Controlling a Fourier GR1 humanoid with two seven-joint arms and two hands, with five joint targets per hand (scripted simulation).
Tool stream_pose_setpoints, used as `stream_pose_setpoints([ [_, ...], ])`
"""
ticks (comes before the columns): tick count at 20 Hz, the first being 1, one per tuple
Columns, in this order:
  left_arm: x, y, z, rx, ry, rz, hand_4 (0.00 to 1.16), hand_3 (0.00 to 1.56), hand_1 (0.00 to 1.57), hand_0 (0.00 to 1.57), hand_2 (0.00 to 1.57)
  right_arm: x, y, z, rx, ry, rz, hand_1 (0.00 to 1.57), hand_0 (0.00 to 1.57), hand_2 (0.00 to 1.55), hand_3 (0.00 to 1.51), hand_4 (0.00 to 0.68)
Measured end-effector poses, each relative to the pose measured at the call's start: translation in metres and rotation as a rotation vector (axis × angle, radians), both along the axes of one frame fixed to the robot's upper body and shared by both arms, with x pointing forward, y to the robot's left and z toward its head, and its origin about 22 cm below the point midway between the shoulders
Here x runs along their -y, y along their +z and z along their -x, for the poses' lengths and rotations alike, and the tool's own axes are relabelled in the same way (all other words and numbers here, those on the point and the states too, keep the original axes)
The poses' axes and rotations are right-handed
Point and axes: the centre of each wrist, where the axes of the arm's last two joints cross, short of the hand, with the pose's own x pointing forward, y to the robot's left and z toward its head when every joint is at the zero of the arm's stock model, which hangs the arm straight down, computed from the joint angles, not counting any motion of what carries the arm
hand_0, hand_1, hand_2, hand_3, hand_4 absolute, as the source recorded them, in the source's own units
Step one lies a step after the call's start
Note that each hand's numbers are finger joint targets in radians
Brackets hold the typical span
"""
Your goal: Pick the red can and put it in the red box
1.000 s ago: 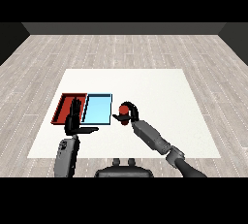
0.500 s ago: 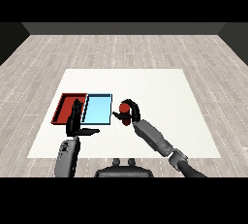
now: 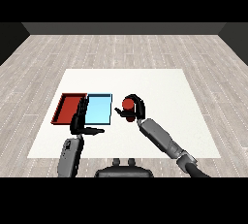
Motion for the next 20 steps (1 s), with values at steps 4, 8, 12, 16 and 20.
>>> stream_pose_setpoints([
  [4,0.013,0.004,-0.001,-0.014,-0.054,0.019,0.00,0.00,0.00,0.00,0.00,0.015,0.026,0.008,0.077,-0.005,-0.022,1.56,1.56,1.46,1.41,0.598],
  [8,0.021,0.010,0.002,-0.031,-0.109,0.025,0.00,0.00,0.00,0.00,0.00,0.022,0.042,0.015,0.121,-0.003,-0.037,1.56,1.56,1.46,1.41,0.598],
  [12,0.046,0.015,-0.003,-0.050,-0.160,0.007,0.00,0.00,0.00,0.00,0.00,0.027,0.052,0.019,0.147,0.004,-0.040,1.57,1.57,1.46,1.40,0.637],
  [16,0.065,0.027,-0.001,-0.071,-0.204,-0.003,0.00,0.00,0.00,0.00,0.00,0.021,0.058,0.018,0.181,0.017,-0.052,1.57,1.57,1.47,1.42,0.653],
  [20,0.081,0.032,-0.001,-0.093,-0.250,0.003,0.00,0.00,0.00,0.00,0.00,0.026,0.065,0.025,0.213,0.017,-0.057,1.57,1.57,1.48,1.43,0.649],
])
